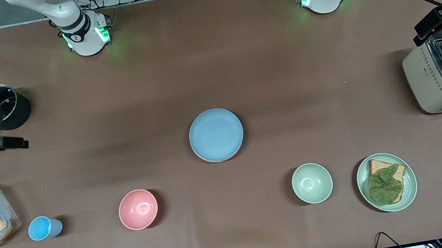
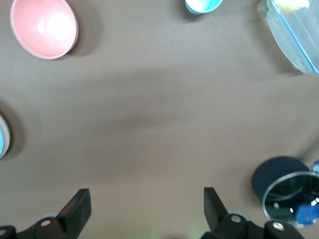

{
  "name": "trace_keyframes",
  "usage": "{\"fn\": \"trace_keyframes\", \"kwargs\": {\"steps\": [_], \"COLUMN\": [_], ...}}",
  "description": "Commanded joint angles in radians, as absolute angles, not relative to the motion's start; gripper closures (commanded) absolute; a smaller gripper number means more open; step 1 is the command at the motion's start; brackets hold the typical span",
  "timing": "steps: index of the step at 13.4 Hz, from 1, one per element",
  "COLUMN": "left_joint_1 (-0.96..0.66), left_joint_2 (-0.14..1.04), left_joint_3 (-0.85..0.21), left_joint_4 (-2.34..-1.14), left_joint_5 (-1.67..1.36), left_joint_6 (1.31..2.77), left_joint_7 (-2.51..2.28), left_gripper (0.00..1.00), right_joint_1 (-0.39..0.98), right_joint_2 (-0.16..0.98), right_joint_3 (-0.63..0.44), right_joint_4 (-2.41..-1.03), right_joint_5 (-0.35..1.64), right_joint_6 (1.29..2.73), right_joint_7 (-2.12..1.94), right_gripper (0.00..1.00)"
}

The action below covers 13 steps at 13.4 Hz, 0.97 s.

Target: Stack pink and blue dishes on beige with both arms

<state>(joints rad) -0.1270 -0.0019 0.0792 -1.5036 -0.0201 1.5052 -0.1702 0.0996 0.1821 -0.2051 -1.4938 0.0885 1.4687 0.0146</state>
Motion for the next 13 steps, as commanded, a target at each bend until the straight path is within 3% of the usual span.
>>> {"fn": "trace_keyframes", "kwargs": {"steps": [1, 6, 13], "left_joint_1": [-0.129, -0.129, -0.129], "left_joint_2": [-0.021, -0.017, -0.014], "left_joint_3": [0.083, 0.084, 0.087], "left_joint_4": [-1.500, -1.499, -1.496], "left_joint_5": [-0.023, -0.023, -0.011], "left_joint_6": [1.496, 1.473, 1.471], "left_joint_7": [-0.163, -0.163, -0.163], "left_gripper": [0.00, 0.00, 0.00], "right_joint_1": [0.045, 0.008, 0.011], "right_joint_2": [0.095, 0.080, 0.090], "right_joint_3": [-0.132, -0.054, -0.052], "right_joint_4": [-1.545, -1.529, -1.488], "right_joint_5": [0.046, -0.005, 0.000], "right_joint_6": [1.473, 1.482, 1.470], "right_joint_7": [0.028, 0.046, 0.052], "right_gripper": [0.00, 0.00, 0.00]}}
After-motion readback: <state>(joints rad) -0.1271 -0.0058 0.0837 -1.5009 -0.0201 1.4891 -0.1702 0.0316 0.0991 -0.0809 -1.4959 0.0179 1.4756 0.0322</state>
